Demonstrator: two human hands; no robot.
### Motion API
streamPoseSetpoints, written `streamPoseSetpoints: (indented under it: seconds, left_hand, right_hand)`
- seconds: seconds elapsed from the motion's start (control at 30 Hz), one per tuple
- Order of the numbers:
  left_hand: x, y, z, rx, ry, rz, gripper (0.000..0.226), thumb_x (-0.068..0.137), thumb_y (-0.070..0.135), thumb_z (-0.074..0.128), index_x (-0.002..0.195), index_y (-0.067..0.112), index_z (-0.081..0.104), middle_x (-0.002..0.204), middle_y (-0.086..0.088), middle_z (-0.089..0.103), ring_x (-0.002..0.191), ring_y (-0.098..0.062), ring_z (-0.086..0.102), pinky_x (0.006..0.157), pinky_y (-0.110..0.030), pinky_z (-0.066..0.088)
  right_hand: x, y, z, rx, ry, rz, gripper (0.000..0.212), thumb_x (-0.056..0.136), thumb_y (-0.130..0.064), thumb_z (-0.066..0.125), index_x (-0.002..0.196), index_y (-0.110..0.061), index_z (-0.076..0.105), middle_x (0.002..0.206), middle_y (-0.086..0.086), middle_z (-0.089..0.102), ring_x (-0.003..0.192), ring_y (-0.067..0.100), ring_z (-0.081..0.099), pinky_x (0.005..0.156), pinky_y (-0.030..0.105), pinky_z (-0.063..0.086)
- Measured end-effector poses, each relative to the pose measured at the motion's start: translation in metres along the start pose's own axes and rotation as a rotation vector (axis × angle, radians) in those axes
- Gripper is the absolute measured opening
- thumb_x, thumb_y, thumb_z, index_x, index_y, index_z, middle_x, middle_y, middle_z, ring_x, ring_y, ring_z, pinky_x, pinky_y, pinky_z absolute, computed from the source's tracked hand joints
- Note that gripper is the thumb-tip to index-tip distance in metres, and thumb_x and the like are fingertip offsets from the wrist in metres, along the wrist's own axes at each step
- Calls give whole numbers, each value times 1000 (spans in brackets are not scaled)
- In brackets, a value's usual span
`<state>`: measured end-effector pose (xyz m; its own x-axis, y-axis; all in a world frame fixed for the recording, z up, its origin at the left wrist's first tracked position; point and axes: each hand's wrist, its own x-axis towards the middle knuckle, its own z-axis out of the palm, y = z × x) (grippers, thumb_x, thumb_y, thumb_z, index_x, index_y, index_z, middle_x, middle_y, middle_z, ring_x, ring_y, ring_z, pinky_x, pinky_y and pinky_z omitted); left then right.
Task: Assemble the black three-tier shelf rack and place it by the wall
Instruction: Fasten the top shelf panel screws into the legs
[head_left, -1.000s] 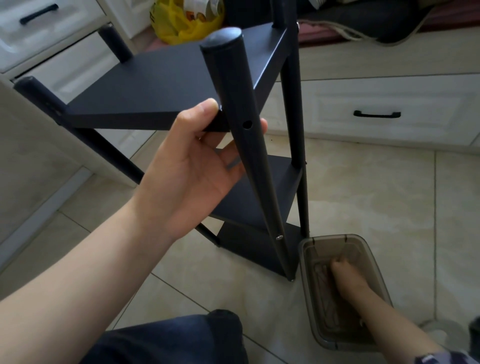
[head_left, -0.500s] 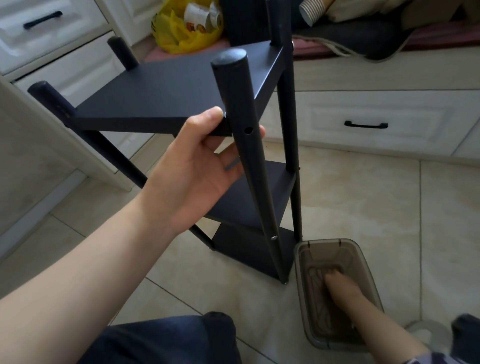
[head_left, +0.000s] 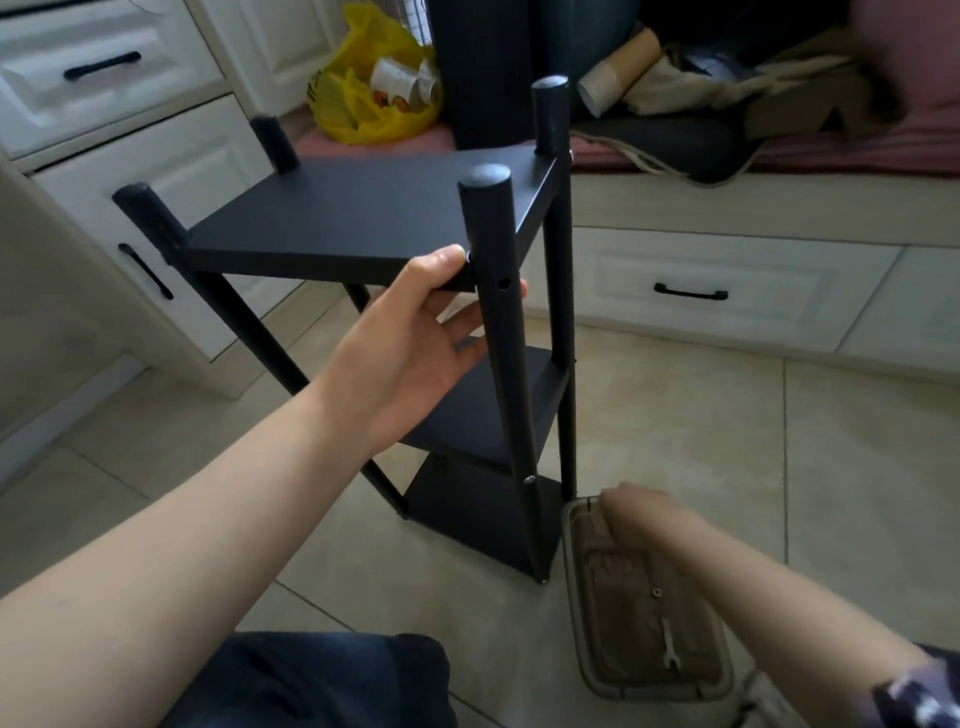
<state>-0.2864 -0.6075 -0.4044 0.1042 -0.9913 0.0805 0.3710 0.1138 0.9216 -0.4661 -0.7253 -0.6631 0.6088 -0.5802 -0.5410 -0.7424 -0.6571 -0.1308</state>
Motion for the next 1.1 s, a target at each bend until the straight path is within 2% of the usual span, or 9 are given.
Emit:
streamPoseSetpoints:
  seconds: [0.07, 0.2, 0.37, 0.53, 0.6, 0.7, 0.8, 1.0, 1.1]
  left_hand:
    - [0, 0, 0, -21, 8, 3, 30, 102, 25, 50, 94, 18, 78, 97, 0, 75, 106, -20, 70, 91, -37, 55]
    - [-1, 0, -1, -23, 6, 3, 26, 102, 25, 52, 98, 16, 76, 101, -3, 73, 108, -22, 69, 93, -38, 55]
    - [0, 0, -4, 5, -6, -6, 23, 98, 31, 59, 99, 19, 79, 103, -2, 73, 110, -21, 68, 94, -36, 55]
    - [-1, 0, -5, 55, 13, 4, 24, 89, 38, 66, 101, 21, 79, 104, -4, 73, 107, -24, 67, 93, -35, 56]
    - [-1, 0, -4, 56, 24, 5, 25, 88, 38, 67, 101, 21, 79, 105, -4, 73, 108, -25, 68, 92, -35, 56]
    - [-1, 0, -4, 57, 42, 8, 27, 88, 37, 68, 103, 18, 78, 106, -7, 73, 107, -27, 68, 90, -34, 57]
    - [-1, 0, -4, 48, 53, 16, 28, 92, 33, 64, 108, 12, 75, 105, -10, 72, 106, -28, 69, 89, -35, 57]
    - [0, -2, -4, 31, 60, 16, 32, 91, 31, 61, 109, 6, 71, 107, -17, 70, 105, -30, 68, 91, -38, 58]
    - [1, -3, -4, 51, 56, 20, 38, 92, 32, 59, 114, 3, 68, 110, -20, 68, 104, -31, 68, 90, -36, 57]
  right_hand:
    - [-17, -7, -39, 23, 62, -15, 24, 97, -17, 55, 118, -10, 62, 118, 10, 64, 106, 28, 64, 77, 31, 48]
    - [-61, -13, -104, 49, 91, -190, 13, 89, -15, 68, 101, -13, 73, 99, 3, 72, 91, 21, 68, 82, 33, 57]
    - [-133, -20, -151, 205, 272, -412, 7, 87, -22, 74, 94, -23, 73, 83, -16, 66, 74, -4, 61, 68, 8, 46]
    - [-188, -32, -172, 516, 562, -569, 9, 83, -20, 79, 89, -25, 74, 83, -15, 72, 83, 5, 69, 77, 25, 56]
    - [-202, -39, -175, 623, 693, -621, 11, 81, -16, 80, 87, -24, 75, 82, -15, 73, 81, 9, 70, 77, 24, 56]
    - [-213, -50, -179, 634, 924, -665, 13, 78, -14, 83, 86, -21, 76, 80, -15, 72, 78, 7, 69, 77, 17, 52]
    - [-217, -57, -185, 650, 1049, -687, 13, 77, -14, 82, 87, -20, 75, 80, -13, 71, 78, 6, 67, 77, 14, 49]
    - [-213, -62, -193, 701, 1097, -644, 13, 77, -15, 81, 85, -23, 75, 81, -15, 72, 79, 8, 70, 79, 23, 51]
    - [-211, -64, -196, 706, 1101, -620, 14, 77, -16, 82, 84, -25, 74, 81, -17, 72, 78, 8, 68, 79, 18, 49]
